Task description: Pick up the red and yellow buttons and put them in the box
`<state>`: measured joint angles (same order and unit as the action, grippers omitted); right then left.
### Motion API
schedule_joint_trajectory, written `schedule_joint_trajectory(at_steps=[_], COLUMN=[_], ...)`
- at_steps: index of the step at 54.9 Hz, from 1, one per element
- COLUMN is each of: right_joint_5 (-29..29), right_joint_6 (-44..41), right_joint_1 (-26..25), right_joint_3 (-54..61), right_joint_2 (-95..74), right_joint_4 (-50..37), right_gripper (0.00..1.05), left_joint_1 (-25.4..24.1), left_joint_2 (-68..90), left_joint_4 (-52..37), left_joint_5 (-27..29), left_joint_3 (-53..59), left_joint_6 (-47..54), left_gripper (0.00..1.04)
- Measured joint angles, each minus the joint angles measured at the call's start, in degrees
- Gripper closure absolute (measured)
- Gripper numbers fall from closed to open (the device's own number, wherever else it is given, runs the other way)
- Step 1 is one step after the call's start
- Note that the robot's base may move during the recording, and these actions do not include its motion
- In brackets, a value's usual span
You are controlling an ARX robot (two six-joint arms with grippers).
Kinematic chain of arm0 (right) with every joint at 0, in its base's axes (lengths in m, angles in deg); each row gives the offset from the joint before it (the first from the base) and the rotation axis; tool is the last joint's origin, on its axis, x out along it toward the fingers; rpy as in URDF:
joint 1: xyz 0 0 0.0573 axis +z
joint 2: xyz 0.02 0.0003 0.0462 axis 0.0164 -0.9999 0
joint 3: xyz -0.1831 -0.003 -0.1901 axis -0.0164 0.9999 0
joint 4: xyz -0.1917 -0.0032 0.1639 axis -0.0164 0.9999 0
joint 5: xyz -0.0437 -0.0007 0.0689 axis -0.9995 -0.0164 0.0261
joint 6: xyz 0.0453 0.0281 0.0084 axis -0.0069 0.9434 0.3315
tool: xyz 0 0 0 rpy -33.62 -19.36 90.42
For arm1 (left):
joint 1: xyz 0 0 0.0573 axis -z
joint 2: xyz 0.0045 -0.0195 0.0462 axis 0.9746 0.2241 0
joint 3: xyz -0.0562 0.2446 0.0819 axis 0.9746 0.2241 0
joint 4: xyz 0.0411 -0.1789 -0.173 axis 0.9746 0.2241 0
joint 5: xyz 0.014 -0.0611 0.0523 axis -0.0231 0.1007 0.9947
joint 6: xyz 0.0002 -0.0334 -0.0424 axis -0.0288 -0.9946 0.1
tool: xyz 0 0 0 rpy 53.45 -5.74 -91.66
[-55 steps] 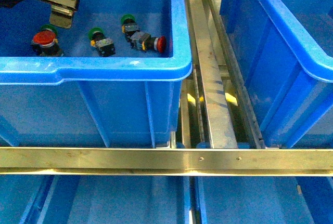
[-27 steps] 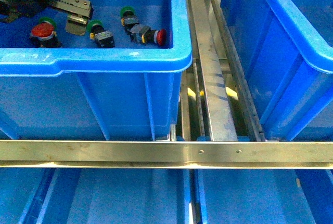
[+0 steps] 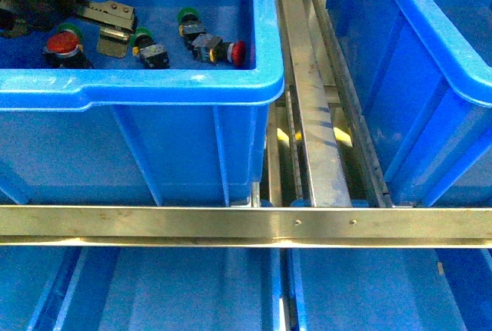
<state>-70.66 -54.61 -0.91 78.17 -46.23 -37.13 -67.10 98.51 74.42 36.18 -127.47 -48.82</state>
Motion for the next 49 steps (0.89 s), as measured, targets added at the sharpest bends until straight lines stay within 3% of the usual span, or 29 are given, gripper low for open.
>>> schedule_joint_trajectory(at_steps=[49], right_joint_5=[0.0], right_joint_6=[0.0], right_joint_1=[0.0], right_joint_3=[0.0], right_joint_2=[0.0], right_joint_4=[0.0], right_gripper=[0.06], left_joint_1=[0.4], left_joint_2=[2.7], left_joint_4=[3.4], left_joint_5=[2.1], left_joint_3=[-2.8], left_joint_6=[-2.7], left_gripper=[0.08])
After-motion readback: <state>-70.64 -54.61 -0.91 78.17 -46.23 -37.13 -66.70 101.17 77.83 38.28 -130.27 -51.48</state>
